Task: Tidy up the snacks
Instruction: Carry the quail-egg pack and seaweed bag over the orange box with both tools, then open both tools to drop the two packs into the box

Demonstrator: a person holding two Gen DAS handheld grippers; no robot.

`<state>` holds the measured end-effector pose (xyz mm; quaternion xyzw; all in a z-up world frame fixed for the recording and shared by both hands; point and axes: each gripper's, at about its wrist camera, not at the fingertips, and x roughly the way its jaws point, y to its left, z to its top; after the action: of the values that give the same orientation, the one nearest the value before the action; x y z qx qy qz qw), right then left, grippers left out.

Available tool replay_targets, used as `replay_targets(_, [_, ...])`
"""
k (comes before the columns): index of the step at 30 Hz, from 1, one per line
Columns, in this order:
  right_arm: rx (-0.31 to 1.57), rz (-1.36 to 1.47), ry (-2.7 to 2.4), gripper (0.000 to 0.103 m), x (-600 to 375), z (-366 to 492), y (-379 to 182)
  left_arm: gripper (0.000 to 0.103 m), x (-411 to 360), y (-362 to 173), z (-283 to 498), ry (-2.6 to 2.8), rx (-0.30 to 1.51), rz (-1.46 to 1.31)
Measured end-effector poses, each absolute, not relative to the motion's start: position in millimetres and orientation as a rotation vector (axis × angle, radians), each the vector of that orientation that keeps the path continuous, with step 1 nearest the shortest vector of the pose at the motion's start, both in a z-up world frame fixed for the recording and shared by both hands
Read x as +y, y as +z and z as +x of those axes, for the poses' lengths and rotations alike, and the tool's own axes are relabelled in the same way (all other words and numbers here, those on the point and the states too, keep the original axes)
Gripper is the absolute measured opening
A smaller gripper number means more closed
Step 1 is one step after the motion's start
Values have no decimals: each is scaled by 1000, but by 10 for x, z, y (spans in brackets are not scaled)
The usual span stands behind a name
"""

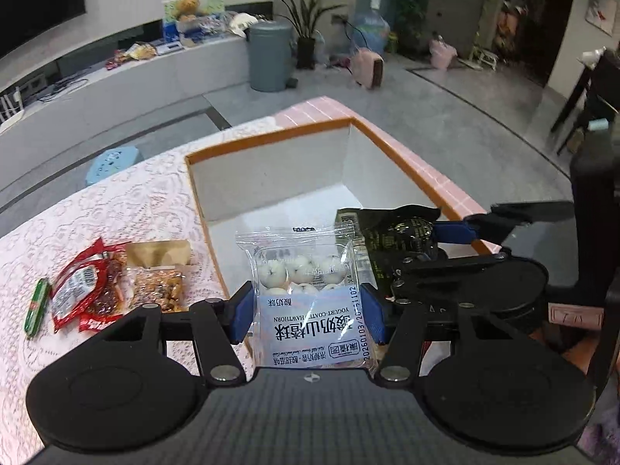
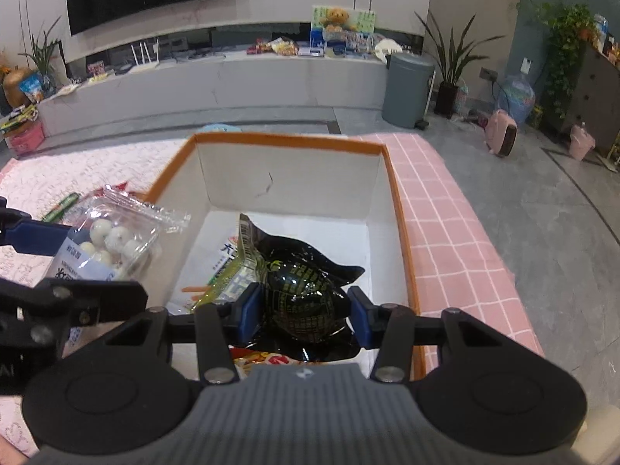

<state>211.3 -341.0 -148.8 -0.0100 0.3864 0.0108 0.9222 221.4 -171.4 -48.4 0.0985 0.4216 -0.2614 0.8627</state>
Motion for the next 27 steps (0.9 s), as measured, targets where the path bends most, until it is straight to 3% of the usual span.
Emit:
replay_targets(12, [918, -101, 81, 48, -3469, 2414, -1712, 65, -1855, -647, 2391, -564, 954, 239])
replay_targets(27, [904, -103, 83, 48, -3537, 2403, -1669, 71, -1897, -776, 2303, -571, 996, 282])
